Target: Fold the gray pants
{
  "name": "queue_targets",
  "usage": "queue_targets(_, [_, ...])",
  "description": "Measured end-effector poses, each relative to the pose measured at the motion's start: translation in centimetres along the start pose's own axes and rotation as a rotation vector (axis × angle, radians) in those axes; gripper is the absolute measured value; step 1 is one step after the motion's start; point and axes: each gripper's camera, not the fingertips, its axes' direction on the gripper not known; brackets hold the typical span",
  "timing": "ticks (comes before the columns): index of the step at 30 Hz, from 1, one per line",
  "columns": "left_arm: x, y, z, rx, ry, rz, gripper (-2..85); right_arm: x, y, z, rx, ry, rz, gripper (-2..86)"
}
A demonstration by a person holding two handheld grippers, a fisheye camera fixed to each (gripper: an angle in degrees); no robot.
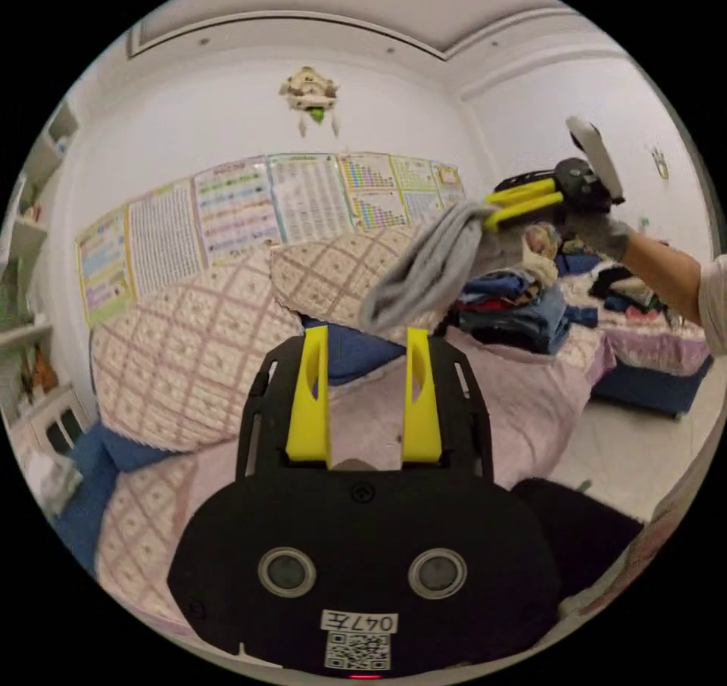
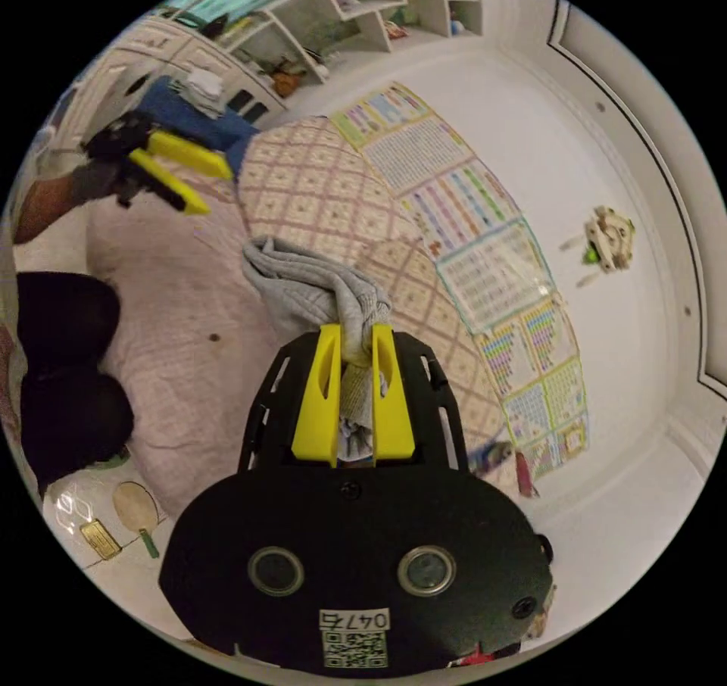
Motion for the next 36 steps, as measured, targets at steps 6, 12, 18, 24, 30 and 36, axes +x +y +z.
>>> queue_targets(6, [-3.2, 7.1, 10.4, -0.467, 0.141, 0.164, 15.5, -18.7, -0.8, 5.6, 0.124, -0.082, -0.134, 2.4])
queue_targets(12, [-0.9, 14.1, 20.1, -0.707, 0.355, 0.173, 3.3, -26.2, 3.6, 10.3, -0.079, -0.349, 0.022, 4.4])
queue_targets(18, [-2.9, 13.6, 22.2, -0.728, 0.34, 0.124, 0.7, -24.7, 7.3, 12.8, -0.23, -0.628, 0.375, 8.7])
queue_targets(24, [-6.3, 13.5, 21.7, -0.696, 0.313, 0.015, 2.8, -23.7, 15.6, 14.6, -0.251, -0.708, 0.932, 11.4])
queue_targets(30, [-11.8, 16.6, 21.3, -0.731, 0.329, -0.155, 14.3, -29.6, 15.8, 15.3, -0.34, -0.654, 0.766, 15.0])
queue_targets(36, [-12.3, 17.5, 25.6, -0.809, 0.443, -0.175, 12.3, -35.1, 12.6, 19.6, -0.437, -0.562, 0.535, 14.4])
